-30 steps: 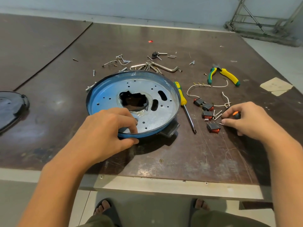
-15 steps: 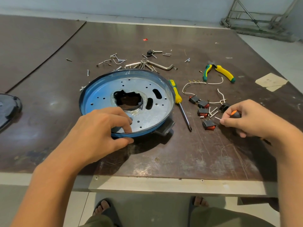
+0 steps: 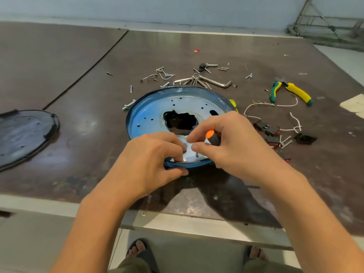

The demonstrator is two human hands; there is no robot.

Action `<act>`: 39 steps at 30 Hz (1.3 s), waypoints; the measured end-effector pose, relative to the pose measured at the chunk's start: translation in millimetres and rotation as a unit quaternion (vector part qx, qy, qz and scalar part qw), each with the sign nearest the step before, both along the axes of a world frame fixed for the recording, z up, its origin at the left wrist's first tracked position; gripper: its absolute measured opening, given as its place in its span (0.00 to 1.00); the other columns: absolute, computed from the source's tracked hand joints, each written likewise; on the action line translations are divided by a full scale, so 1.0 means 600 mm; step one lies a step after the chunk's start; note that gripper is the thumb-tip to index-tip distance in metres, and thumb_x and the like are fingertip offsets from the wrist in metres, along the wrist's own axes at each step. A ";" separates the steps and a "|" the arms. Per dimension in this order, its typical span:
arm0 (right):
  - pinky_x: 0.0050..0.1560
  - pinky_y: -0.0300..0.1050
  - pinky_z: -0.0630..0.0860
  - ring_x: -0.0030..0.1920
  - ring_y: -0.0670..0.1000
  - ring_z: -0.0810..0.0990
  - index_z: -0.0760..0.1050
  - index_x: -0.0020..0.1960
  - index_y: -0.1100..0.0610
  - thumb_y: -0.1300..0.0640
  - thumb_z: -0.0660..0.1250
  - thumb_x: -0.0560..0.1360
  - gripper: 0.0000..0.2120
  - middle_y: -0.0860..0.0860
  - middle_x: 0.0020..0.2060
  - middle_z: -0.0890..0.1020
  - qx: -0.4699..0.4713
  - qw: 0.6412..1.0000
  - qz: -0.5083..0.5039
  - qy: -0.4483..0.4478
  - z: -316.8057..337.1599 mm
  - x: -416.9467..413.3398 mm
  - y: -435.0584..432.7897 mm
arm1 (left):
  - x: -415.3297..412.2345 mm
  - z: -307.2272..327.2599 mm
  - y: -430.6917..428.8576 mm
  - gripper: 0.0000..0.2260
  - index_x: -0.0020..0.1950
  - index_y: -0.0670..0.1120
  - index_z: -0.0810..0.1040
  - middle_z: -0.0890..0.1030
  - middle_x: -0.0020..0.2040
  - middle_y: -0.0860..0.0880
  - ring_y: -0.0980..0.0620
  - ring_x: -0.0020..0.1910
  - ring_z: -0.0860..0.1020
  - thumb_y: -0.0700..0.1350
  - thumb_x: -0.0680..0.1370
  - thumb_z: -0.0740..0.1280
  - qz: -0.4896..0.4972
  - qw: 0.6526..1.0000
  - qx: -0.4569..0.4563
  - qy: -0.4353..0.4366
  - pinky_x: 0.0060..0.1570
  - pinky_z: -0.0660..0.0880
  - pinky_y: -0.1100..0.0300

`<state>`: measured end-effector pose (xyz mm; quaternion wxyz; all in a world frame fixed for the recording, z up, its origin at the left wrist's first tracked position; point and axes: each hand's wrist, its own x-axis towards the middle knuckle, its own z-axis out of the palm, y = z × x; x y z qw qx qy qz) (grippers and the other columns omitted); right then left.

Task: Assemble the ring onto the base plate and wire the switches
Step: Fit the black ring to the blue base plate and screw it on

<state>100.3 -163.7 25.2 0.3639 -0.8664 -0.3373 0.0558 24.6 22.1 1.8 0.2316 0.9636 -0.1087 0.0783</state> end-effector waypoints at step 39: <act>0.35 0.28 0.70 0.36 0.35 0.78 0.85 0.45 0.42 0.41 0.73 0.68 0.09 0.34 0.28 0.79 -0.128 0.988 0.057 -0.062 0.014 -0.008 -0.019 | 0.001 0.001 0.014 0.13 0.59 0.56 0.83 0.79 0.63 0.59 0.59 0.62 0.75 0.52 0.75 0.73 -0.041 0.999 0.020 0.020 0.56 0.78 0.52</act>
